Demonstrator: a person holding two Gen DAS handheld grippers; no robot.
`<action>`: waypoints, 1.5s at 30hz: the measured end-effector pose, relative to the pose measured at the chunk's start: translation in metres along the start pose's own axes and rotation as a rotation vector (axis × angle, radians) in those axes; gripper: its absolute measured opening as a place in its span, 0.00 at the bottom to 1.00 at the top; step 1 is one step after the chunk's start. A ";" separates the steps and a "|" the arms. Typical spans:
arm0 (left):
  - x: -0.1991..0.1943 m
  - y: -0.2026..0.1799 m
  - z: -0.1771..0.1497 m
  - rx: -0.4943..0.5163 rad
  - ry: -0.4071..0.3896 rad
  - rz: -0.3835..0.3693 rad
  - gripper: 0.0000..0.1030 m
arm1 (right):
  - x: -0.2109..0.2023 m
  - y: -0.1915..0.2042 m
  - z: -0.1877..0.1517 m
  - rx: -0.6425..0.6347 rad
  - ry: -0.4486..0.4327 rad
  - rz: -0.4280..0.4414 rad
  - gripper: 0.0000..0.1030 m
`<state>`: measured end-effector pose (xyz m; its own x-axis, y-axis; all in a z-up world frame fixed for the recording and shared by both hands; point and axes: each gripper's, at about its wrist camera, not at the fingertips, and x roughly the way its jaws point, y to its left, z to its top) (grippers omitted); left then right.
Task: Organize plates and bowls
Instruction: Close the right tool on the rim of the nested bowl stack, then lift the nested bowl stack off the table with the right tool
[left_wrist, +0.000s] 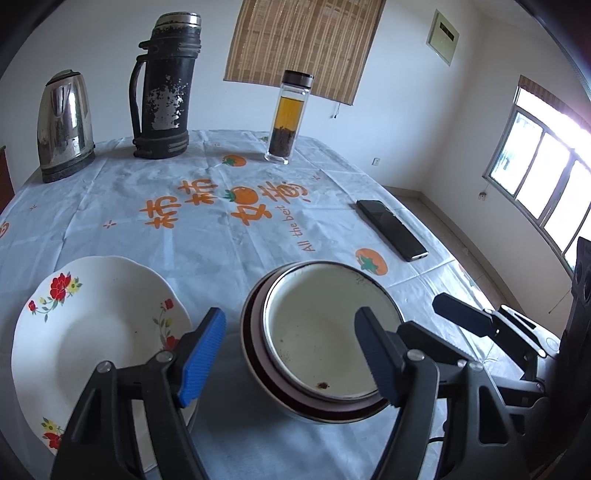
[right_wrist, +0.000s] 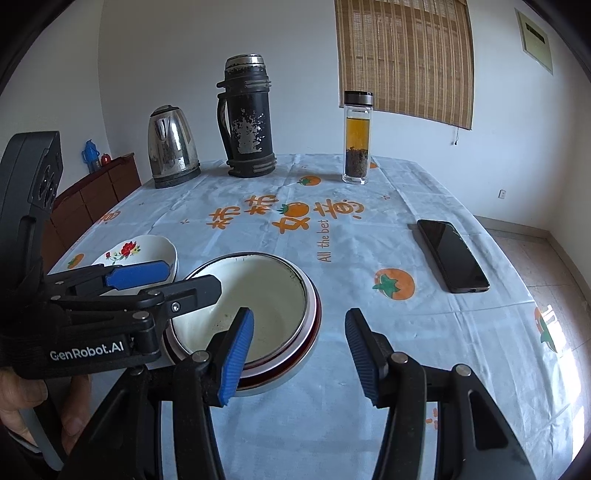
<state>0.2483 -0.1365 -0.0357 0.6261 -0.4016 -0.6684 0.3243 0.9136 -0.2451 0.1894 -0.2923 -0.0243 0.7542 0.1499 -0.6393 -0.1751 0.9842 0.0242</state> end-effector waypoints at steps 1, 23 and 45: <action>-0.001 0.000 0.000 0.001 -0.003 0.000 0.71 | 0.000 -0.001 0.000 0.005 0.000 0.001 0.52; 0.013 0.010 -0.013 -0.034 0.104 -0.036 0.62 | 0.024 -0.018 -0.003 0.129 0.069 0.068 0.52; 0.012 0.004 -0.015 -0.011 0.083 0.018 0.45 | 0.028 -0.008 -0.003 0.129 0.082 0.033 0.32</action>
<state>0.2463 -0.1365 -0.0555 0.5707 -0.3786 -0.7287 0.3052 0.9216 -0.2398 0.2101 -0.2958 -0.0442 0.6942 0.1793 -0.6971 -0.1125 0.9836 0.1410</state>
